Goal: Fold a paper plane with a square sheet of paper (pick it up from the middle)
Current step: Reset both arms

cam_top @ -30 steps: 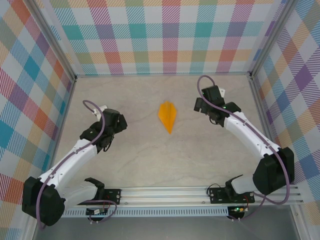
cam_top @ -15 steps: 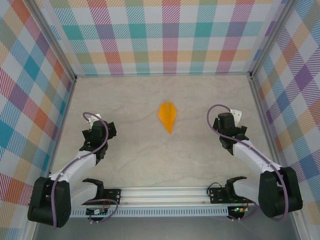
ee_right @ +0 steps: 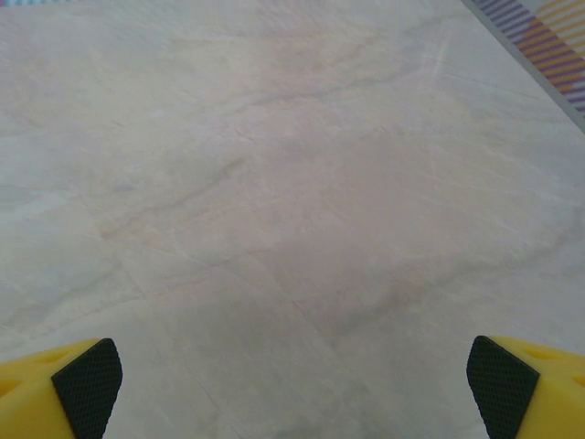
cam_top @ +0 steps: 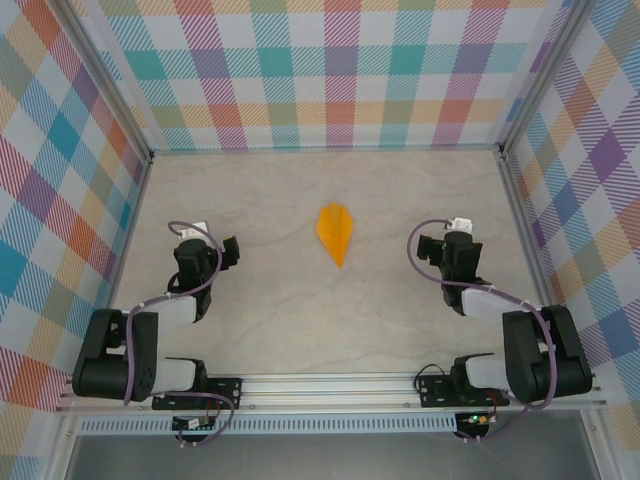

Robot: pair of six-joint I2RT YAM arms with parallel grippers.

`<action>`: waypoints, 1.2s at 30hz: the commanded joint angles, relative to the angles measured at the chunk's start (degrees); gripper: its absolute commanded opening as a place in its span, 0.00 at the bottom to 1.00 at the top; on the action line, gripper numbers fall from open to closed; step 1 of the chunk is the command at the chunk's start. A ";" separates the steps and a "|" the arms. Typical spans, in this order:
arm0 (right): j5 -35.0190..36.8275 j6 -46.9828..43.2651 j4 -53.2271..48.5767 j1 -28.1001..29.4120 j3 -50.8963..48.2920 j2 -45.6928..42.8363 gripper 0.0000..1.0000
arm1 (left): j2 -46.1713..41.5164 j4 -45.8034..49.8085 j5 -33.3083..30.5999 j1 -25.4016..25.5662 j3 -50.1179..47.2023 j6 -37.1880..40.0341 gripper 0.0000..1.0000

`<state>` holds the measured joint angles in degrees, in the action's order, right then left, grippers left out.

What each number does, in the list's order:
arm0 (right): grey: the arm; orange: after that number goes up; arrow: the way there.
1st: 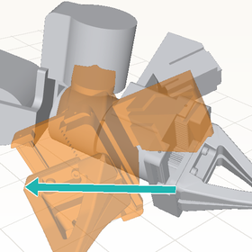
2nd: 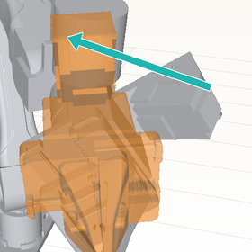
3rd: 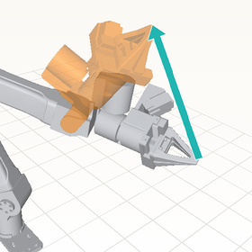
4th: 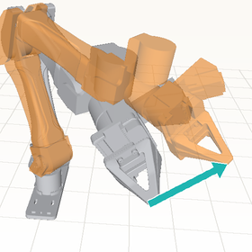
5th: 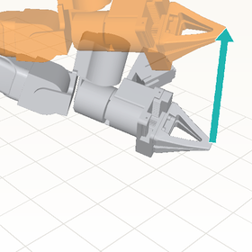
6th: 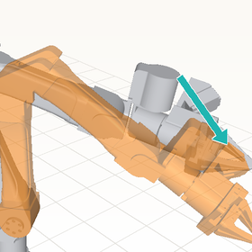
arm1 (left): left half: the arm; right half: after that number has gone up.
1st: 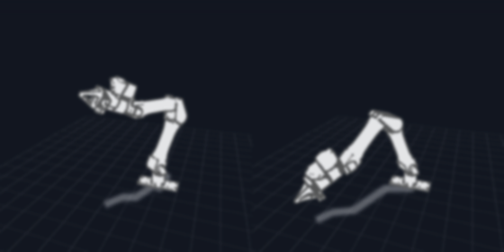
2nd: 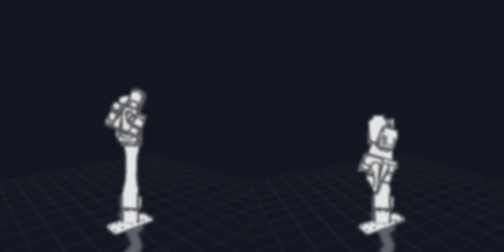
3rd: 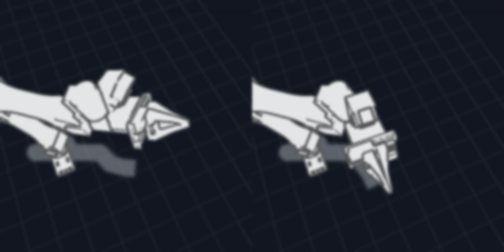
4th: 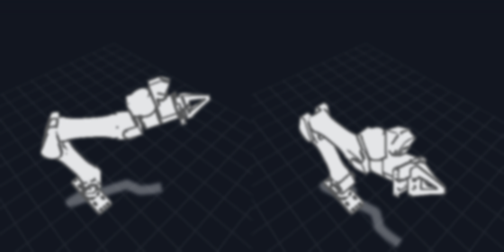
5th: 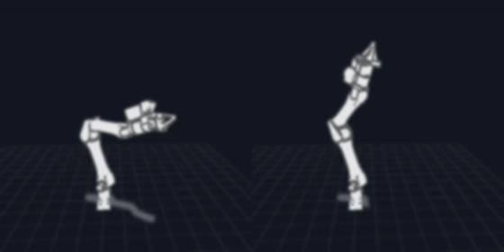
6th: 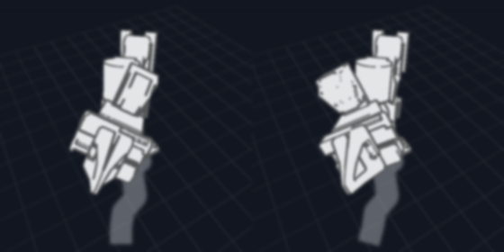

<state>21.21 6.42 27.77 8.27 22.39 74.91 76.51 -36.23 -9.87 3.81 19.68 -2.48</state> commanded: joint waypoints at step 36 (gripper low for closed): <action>-13.12 -3.43 20.53 -6.73 0.11 12.42 1.00 | 13.24 -9.50 8.46 -0.91 4.77 4.26 1.00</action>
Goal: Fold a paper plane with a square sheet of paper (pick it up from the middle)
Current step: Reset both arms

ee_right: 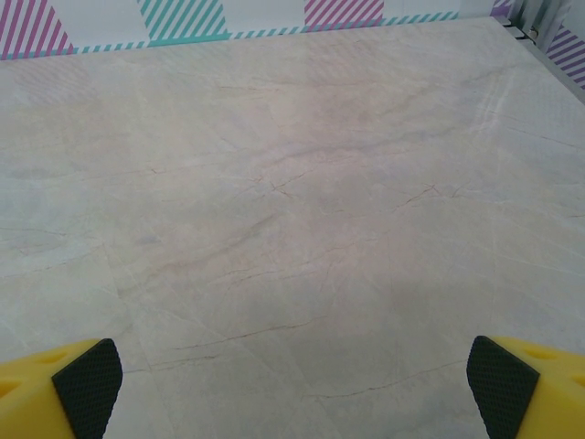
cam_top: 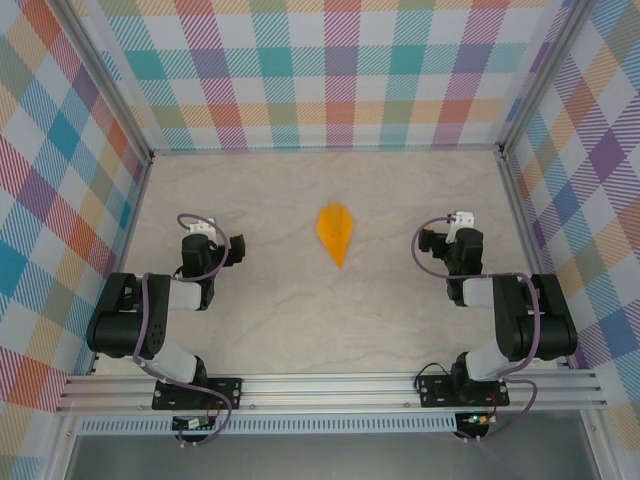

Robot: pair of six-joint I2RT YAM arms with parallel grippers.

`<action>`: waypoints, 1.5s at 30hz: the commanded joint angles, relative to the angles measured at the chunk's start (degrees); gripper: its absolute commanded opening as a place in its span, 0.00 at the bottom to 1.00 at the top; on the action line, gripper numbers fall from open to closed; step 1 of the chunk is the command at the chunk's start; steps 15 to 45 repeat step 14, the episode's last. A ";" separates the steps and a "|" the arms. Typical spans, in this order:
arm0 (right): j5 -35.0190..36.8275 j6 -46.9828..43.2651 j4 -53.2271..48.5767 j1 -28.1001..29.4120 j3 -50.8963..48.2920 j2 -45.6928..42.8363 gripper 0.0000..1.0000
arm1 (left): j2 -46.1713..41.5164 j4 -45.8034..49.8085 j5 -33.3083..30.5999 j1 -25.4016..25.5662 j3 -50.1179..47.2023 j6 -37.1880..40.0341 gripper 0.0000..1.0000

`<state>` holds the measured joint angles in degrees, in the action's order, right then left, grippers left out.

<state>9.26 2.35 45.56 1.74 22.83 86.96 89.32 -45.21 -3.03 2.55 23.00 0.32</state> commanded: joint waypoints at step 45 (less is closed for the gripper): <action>-1.08 0.55 2.69 -0.18 -0.33 0.41 1.00 | 0.59 -0.32 1.88 0.37 1.61 1.55 1.00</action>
